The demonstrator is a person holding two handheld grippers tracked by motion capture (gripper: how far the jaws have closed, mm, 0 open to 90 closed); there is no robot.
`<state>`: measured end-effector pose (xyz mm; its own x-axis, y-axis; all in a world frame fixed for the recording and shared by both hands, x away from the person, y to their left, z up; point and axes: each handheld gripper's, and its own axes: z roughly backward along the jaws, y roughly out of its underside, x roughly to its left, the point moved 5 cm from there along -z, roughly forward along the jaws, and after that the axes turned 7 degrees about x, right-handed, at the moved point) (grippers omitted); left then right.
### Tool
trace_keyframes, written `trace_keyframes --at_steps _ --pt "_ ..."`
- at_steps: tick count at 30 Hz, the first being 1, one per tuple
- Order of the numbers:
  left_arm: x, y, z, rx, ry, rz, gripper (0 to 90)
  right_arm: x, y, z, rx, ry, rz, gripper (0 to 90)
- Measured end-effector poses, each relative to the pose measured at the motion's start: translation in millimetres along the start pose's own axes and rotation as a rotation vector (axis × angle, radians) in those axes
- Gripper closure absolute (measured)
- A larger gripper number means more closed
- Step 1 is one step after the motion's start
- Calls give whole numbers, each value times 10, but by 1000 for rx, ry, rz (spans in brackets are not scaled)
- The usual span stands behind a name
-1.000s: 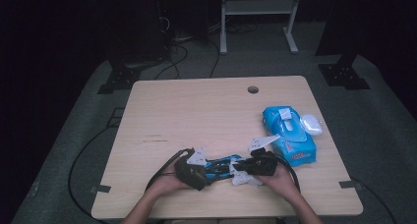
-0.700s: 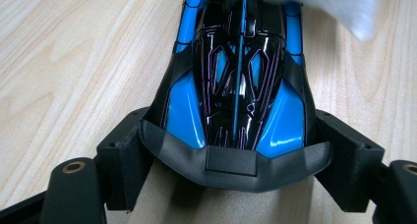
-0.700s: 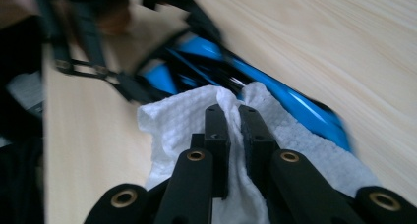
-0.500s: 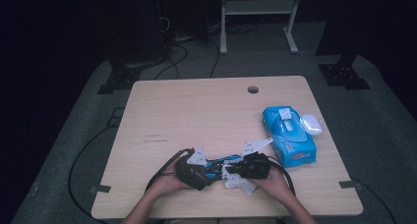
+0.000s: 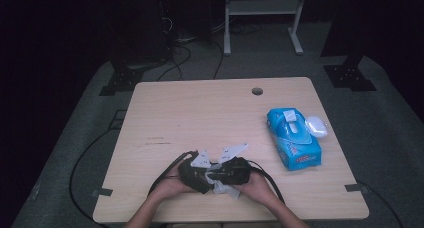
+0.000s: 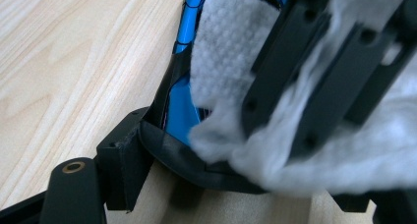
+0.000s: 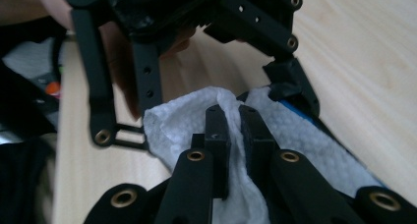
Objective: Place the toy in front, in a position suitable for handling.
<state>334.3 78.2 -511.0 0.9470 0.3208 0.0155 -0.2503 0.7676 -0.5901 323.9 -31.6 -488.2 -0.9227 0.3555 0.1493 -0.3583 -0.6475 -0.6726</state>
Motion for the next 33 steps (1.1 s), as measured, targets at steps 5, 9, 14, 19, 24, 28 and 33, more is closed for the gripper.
trace_keyframes --at_steps 5,9,14,19,24,28,33 --pt "3 -13 -11 -4 -3 4 235 -105 -9 29 -12 -29 -68 835" --pt "2 -10 -8 -1 -1 3 235 -60 -63 1 -17 -6 -57 835" --pt "0 -11 -9 -3 -1 6 235 -73 -120 27 -31 39 -51 835" --pt "0 -8 -7 -1 -2 3 235 -316 -57 91 -33 114 -143 838" --pt "2 -7 -5 1 0 3 235 -301 -84 1 -37 68 -161 838" --pt "3 -6 -4 1 -2 3 235 -320 -91 3 -14 52 -153 839" --pt "6 -6 -4 -1 -3 -4 236 -463 30 179 -8 117 -183 838"
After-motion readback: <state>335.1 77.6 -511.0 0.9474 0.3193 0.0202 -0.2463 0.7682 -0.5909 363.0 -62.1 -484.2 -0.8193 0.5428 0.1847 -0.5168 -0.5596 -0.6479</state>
